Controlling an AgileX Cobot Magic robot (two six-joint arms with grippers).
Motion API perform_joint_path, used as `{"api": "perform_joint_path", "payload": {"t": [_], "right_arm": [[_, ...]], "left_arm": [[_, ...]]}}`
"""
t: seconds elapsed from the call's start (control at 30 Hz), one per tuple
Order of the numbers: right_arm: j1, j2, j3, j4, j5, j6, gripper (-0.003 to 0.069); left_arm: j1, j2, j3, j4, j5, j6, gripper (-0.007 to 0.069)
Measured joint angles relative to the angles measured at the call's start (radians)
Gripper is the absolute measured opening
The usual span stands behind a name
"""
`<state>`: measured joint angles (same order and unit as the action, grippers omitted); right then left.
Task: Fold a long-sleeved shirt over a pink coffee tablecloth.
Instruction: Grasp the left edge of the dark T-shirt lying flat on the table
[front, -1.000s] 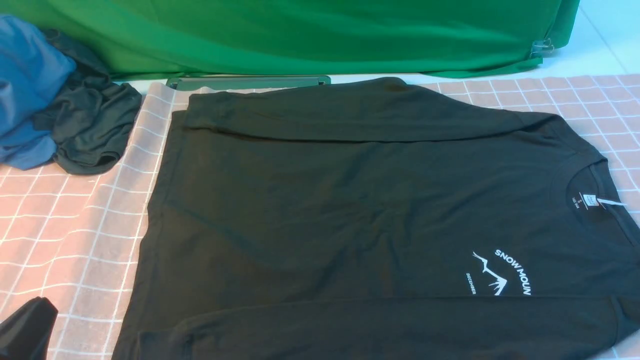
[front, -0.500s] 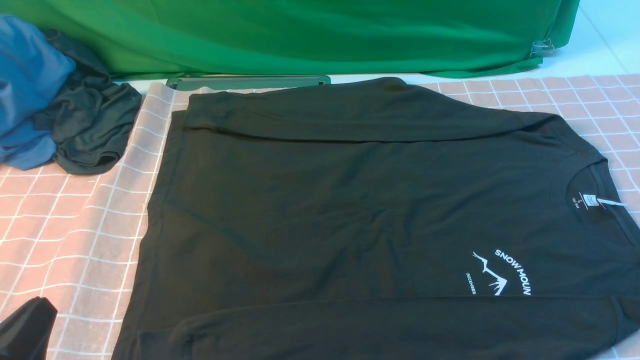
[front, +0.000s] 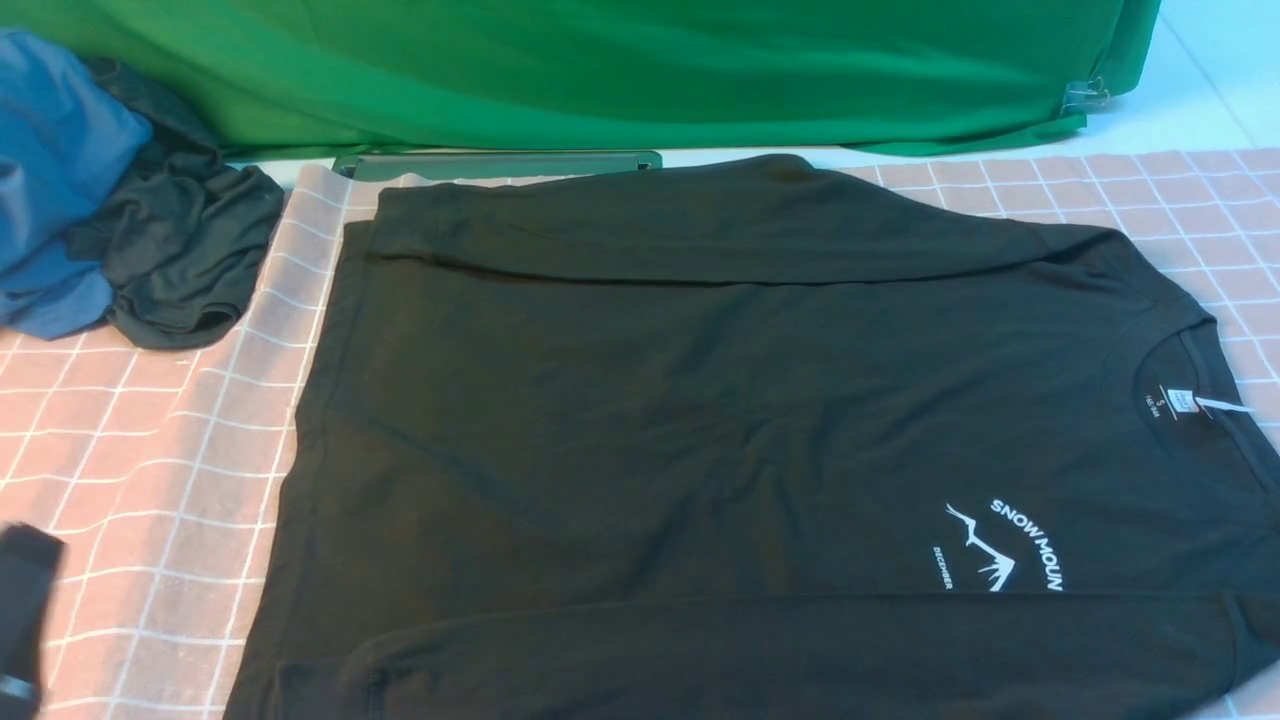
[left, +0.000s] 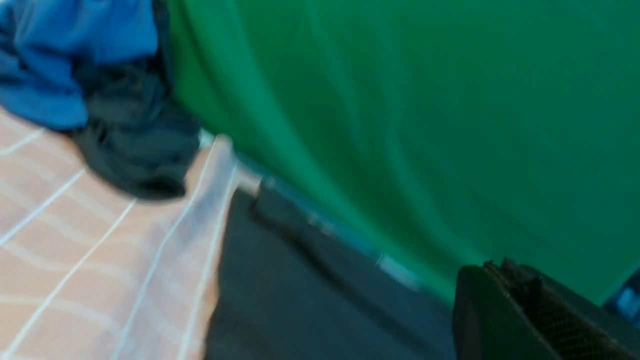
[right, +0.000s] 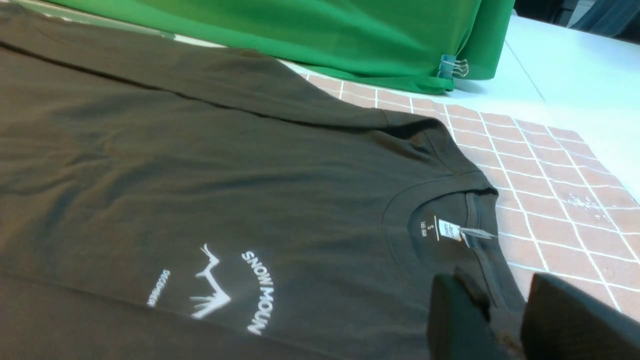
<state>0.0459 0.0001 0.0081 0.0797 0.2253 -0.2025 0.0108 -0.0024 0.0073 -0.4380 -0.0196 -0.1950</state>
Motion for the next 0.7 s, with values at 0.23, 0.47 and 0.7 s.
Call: {"api": "perform_joint_path", "payload": {"t": [0.23, 0.47, 0.7], "right_arm": [[0.0, 0.0, 0.0, 0.269, -0.188, 0.337, 0.0242], [0.0, 0.0, 0.0, 0.297, -0.251, 0.393, 0.0242], [0.0, 0.0, -0.001, 0.298, -0.352, 0.507, 0.0239]], "left_arm": [[0.0, 0.0, 0.0, -0.066, -0.157, -0.179, 0.0014], [0.0, 0.0, -0.006, -0.042, -0.496, -0.414, 0.0014], [0.0, 0.174, -0.315, 0.101, 0.02, -0.446, 0.0014]]}}
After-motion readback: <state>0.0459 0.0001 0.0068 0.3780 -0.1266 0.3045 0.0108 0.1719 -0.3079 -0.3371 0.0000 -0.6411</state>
